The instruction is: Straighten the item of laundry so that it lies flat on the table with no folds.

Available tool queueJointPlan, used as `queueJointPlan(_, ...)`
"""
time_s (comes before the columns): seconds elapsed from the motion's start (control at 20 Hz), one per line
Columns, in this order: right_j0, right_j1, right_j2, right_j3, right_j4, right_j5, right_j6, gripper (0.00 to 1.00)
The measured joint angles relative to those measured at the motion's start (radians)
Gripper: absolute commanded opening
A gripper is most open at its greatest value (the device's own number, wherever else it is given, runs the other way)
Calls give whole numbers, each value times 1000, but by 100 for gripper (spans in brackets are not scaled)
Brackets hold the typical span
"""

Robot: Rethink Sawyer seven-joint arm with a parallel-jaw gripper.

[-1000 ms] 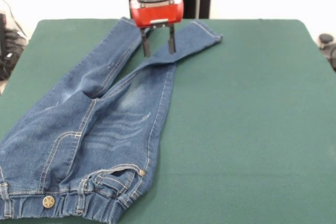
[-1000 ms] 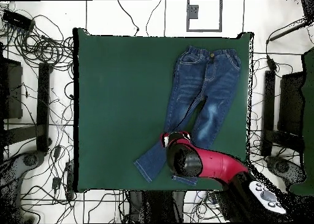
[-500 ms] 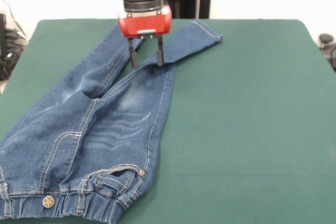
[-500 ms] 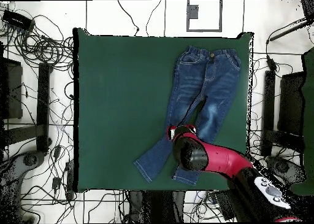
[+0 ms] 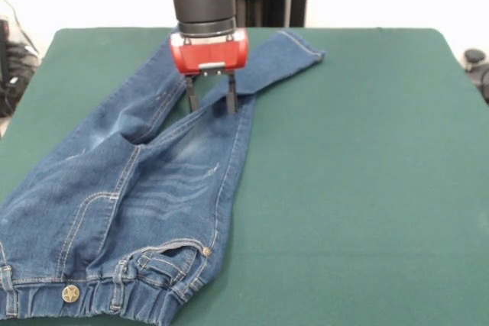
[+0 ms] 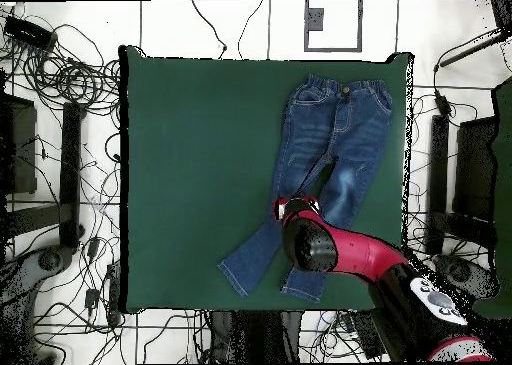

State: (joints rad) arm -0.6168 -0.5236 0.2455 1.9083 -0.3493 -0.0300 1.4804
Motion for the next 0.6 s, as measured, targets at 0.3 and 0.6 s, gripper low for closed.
queueJointPlan(0.3, 0, 9, 0, -5, -16, -6, 0, 100)
queueJointPlan(0.6, 1, 9, 0, -6, -24, -6, 0, 100)
